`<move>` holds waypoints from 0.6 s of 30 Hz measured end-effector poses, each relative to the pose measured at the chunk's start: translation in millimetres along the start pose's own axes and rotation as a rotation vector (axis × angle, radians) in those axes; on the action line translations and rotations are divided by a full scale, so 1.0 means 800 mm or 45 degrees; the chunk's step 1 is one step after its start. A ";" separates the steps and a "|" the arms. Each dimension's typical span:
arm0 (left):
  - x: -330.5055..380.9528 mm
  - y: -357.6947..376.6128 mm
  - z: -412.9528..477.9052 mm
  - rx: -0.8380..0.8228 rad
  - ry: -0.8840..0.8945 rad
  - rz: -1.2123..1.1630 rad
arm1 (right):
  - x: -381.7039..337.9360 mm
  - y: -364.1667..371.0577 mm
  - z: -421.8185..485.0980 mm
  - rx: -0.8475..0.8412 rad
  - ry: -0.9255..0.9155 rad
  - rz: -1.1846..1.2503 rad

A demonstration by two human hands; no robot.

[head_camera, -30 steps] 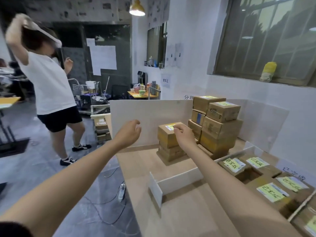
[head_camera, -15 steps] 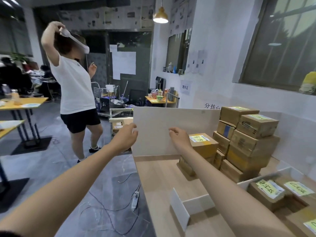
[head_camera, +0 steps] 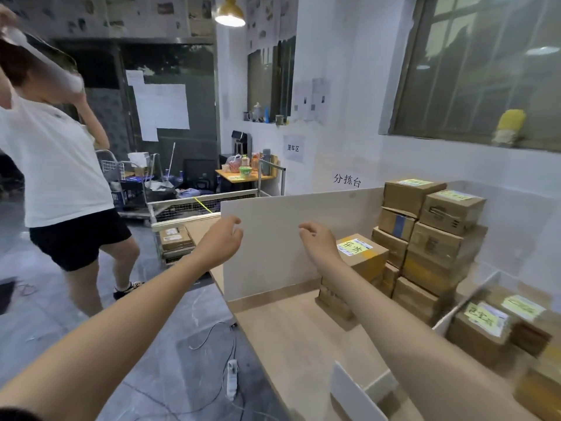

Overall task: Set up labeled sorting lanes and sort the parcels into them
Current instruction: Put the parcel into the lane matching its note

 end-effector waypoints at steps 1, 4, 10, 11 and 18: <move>-0.004 0.006 0.008 -0.013 0.005 -0.016 | 0.004 0.003 0.003 0.011 0.020 -0.004; -0.015 0.033 0.031 -0.057 0.030 -0.063 | 0.020 0.006 0.014 0.037 0.076 -0.027; -0.017 0.103 0.068 -0.173 0.065 -0.119 | 0.057 0.005 0.063 0.109 0.106 -0.109; -0.016 0.114 0.076 -0.183 0.078 -0.120 | 0.063 0.006 0.072 0.119 0.113 -0.114; 0.003 0.183 0.156 -0.236 0.148 -0.141 | 0.100 0.003 0.153 0.197 0.158 -0.075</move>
Point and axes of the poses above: each hand's wrist, its own z-axis towards the middle knuckle, its own y-axis out of the palm, x = y × z, the point moved 7 cm from there along z, towards the middle knuckle, and after that the axes turned 10 degrees about x, right-handed, at the moved point
